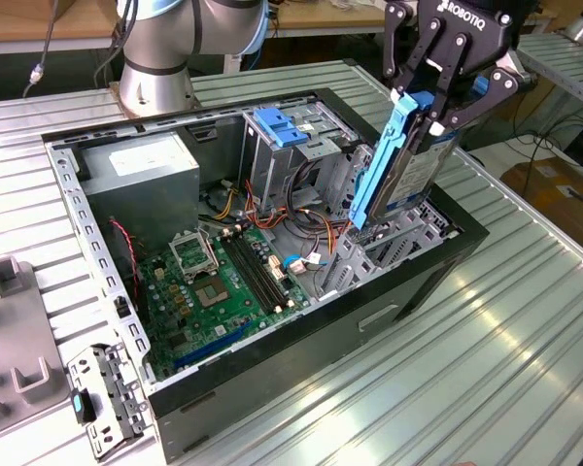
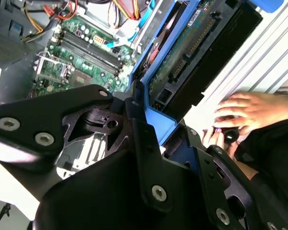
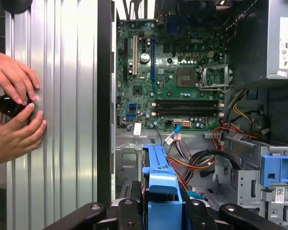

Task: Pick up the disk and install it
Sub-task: 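Insert the disk into the insertion slot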

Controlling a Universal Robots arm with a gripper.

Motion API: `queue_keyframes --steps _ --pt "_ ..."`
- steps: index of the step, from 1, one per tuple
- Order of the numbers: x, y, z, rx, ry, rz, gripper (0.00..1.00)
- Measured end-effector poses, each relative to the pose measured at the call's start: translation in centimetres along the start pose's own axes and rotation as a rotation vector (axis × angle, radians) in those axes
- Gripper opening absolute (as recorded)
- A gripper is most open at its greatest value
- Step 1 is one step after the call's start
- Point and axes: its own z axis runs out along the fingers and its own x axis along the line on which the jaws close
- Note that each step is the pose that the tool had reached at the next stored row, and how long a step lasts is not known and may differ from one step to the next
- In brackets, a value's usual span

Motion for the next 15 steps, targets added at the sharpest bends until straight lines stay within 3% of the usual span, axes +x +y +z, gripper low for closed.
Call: queue_keyframes --steps 3,15 --pt "-0.01 -0.56 0.52 -0.0003 0.0 0.007 0.37" --pt "0.0 -0.63 0.54 -0.0003 0.0 0.011 0.37"
